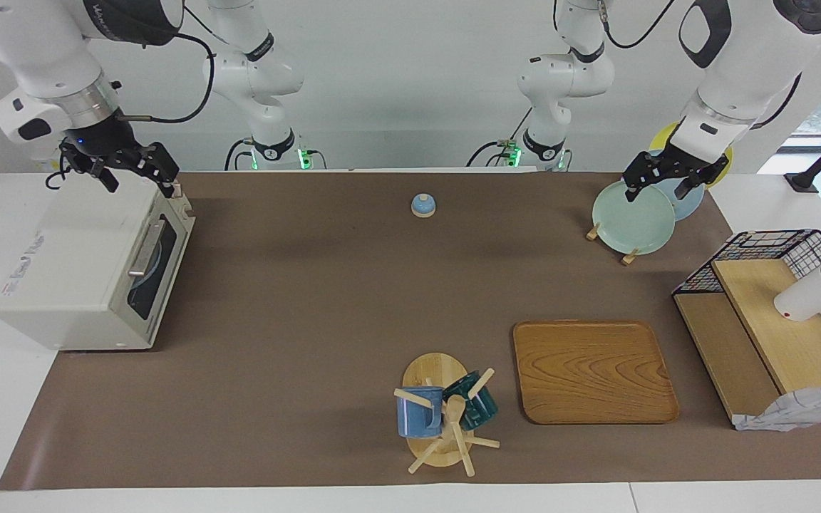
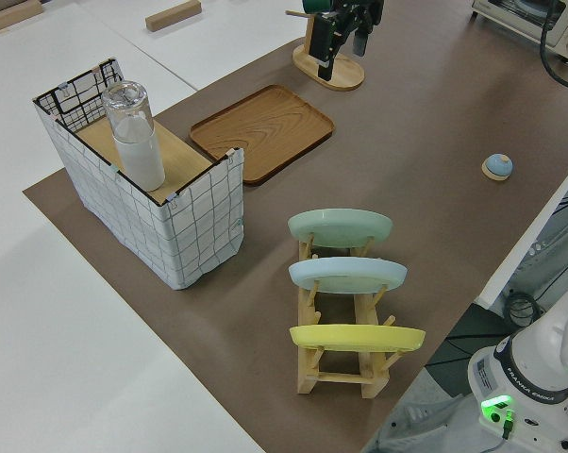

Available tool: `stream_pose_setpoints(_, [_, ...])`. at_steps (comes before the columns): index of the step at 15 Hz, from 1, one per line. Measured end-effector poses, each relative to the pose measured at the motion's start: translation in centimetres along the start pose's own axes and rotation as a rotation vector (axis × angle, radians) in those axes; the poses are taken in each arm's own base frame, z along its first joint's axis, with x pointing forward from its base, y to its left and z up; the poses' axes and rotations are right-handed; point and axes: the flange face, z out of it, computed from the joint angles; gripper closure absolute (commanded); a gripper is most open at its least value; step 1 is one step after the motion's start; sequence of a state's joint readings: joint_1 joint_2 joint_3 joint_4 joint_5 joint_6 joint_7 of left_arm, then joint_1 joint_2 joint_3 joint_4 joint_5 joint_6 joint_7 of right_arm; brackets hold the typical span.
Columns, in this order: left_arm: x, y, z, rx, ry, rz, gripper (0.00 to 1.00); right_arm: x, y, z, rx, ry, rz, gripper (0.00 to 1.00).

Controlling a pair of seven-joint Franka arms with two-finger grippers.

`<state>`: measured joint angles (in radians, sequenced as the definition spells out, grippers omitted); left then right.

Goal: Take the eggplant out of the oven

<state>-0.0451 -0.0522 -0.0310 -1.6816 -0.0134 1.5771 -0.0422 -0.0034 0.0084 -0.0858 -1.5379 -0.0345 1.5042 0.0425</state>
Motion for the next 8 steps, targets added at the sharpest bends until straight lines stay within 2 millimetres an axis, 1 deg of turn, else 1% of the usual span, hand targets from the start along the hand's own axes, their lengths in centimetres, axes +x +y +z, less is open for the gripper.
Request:
stream_pose_setpoints(6, [0.00, 0.00, 0.00, 0.000, 0.000, 0.000, 0.00, 0.10, -0.20, -0.09, 0.002, 0.010, -0.003, 0.00])
stream_pose_setpoints(7, [0.00, 0.00, 0.00, 0.000, 0.000, 0.000, 0.00, 0.17, -0.31, -0.15, 0.008, 0.017, -0.004, 0.54])
stream_pose_setpoints(8, [0.00, 0.00, 0.00, 0.000, 0.000, 0.000, 0.00, 0.20, -0.41, -0.19, 0.017, 0.020, -0.005, 0.99])
